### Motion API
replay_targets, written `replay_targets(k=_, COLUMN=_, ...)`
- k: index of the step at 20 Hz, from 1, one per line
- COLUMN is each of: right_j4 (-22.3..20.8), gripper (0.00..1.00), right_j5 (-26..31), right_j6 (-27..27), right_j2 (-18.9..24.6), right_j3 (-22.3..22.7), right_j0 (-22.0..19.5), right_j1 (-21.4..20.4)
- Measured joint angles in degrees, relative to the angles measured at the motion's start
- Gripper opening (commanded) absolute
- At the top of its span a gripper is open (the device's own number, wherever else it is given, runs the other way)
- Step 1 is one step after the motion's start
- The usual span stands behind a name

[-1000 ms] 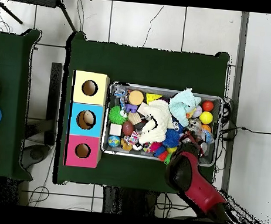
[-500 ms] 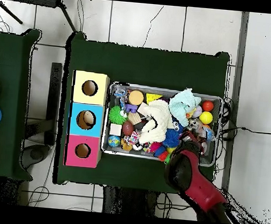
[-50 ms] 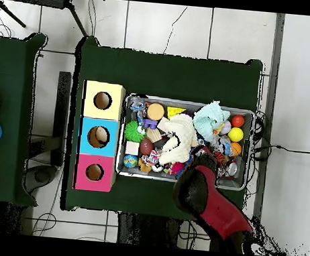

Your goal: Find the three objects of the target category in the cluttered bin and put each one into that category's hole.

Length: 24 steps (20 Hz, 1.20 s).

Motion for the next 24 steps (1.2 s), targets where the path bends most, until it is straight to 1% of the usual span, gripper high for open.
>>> replay_targets(k=2, right_j4=1.1, gripper=0.00, right_j5=2.1, right_j6=0.0, right_j2=-0.5, right_j3=0.3, right_j0=1.9, right_j1=-1.1)
replay_targets(k=4, right_j4=3.6, gripper=0.00, right_j5=7.6, right_j6=0.0, right_j2=-0.9, right_j3=0.8, right_j0=5.9, right_j1=-3.6)
replay_targets(k=8, right_j4=5.9, gripper=0.00, right_j5=11.9, right_j6=0.0, right_j2=-1.0, right_j3=1.3, right_j0=8.8, right_j1=-5.1)
replay_targets(k=9, right_j4=7.9, gripper=0.00, right_j5=14.7, right_j6=0.0, right_j2=-1.3, right_j3=1.6, right_j0=11.2, right_j1=-6.0)
replay_targets(k=11, right_j4=9.5, gripper=0.00, right_j5=16.7, right_j6=0.1, right_j2=-1.7, right_j3=1.8, right_j0=13.3, right_j1=-6.4)
replay_targets(k=16, right_j4=14.6, gripper=0.00, right_j5=23.5, right_j6=1.0, right_j2=-4.7, right_j3=1.9, right_j0=22.0, right_j1=-7.4)
replay_targets(k=17, right_j4=15.8, gripper=0.00, right_j5=25.8, right_j6=1.6, right_j2=-5.5, right_j3=1.9, right_j0=24.5, right_j1=-7.8)
replay_targets(k=19, right_j4=17.7, gripper=0.00, right_j5=29.0, right_j6=2.9, right_j2=-6.2, right_j3=1.9, right_j0=27.9, right_j1=-8.3)
replay_targets(k=21, right_j4=19.1, gripper=0.00, right_j5=31.0, right_j6=4.2, right_j2=-6.4, right_j3=1.9, right_j0=29.9, right_j1=-8.6)
replay_targets(k=22, right_j4=20.7, gripper=0.00, right_j5=32.4, right_j6=5.7, right_j2=-6.4, right_j3=1.9, right_j0=31.8, right_j1=-8.8)
replay_targets(k=24, right_j4=21.9, gripper=0.00, right_j5=33.1, right_j6=7.0, right_j2=-6.5, right_j3=1.9, right_j0=33.2, right_j1=-8.9)
